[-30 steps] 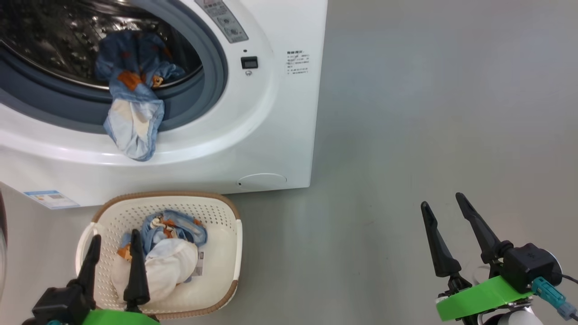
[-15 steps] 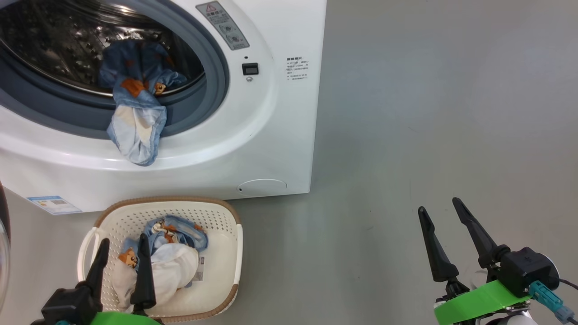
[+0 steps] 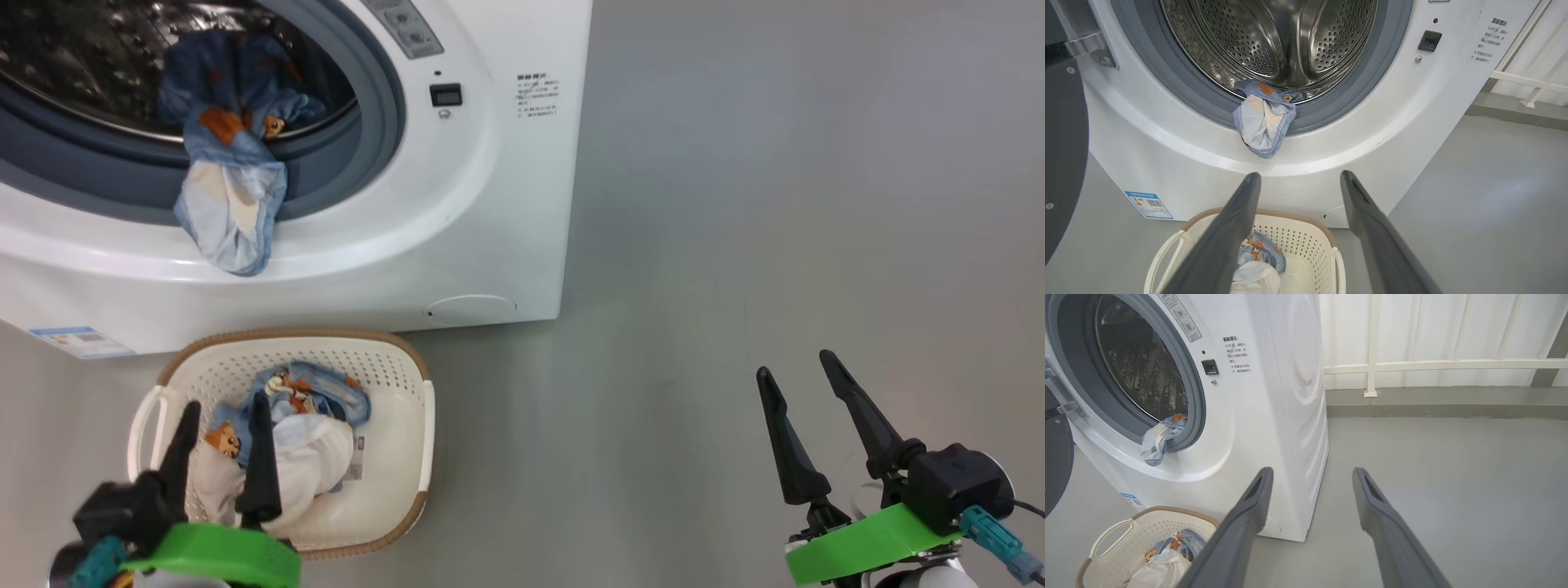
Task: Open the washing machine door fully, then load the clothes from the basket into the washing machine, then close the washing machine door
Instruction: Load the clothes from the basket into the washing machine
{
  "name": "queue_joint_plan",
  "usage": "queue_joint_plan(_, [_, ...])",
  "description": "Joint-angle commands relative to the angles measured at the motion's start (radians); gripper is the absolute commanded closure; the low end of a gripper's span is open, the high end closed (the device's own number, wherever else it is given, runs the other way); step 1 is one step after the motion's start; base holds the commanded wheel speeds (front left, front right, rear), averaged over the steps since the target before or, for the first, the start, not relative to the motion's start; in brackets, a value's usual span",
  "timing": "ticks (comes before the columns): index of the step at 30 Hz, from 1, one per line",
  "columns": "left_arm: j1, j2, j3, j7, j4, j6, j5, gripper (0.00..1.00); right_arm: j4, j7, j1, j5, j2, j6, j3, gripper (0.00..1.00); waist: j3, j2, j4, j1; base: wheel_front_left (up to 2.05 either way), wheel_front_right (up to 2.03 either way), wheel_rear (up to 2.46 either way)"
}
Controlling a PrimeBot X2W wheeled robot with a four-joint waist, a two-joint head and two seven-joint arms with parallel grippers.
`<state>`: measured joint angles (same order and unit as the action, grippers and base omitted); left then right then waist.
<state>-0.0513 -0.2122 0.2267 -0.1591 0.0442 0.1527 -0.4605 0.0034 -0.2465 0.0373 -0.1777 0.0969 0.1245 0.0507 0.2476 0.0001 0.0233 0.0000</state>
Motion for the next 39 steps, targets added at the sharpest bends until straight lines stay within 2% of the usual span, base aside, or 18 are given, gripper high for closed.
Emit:
queue_joint_plan(1, [-0.042,-0.014,-0.036,0.001,-0.005,-0.008,-0.005,0.00,-0.029,0.002,0.015,0.003,0.007,0.006,0.025,0.00,0.023,-0.0001,-0.001,0.0000,0.00,0.00,0.00])
queue_joint_plan(9, [-0.233,-0.048,-0.066,0.038,0.091,-0.063,-0.054,0.00,-0.041,-0.003,0.060,-0.005,0.017,0.006,0.034,0.00,0.137,-0.0001,-0.017,0.0000,0.00,0.00,0.00])
queue_joint_plan(20, [-0.510,-0.147,-0.120,0.145,0.218,-0.137,-0.119,0.00,-0.027,-0.013,0.142,-0.020,0.019,0.006,0.062,0.00,0.267,-0.0001,-0.073,0.0000,0.00,0.00,0.00])
queue_joint_plan(25, [-0.605,-0.211,-0.141,0.220,0.271,-0.164,-0.145,0.00,-0.018,-0.015,0.174,-0.034,0.007,0.006,0.075,0.00,0.295,-0.0001,-0.107,0.0000,0.00,0.00,0.00])
queue_joint_plan(33, [-0.754,-0.310,-0.152,0.395,0.331,-0.183,-0.179,0.00,-0.023,-0.015,0.203,-0.047,-0.014,0.006,0.092,0.00,0.333,-0.0001,-0.152,0.0000,0.00,0.00,0.00])
queue_joint_plan(39, [-0.839,-0.368,-0.149,0.528,0.375,-0.165,-0.190,0.00,-0.019,-0.015,0.225,-0.059,-0.026,0.006,0.108,0.00,0.361,-0.0001,-0.190,0.0000,0.00,0.00,0.00])
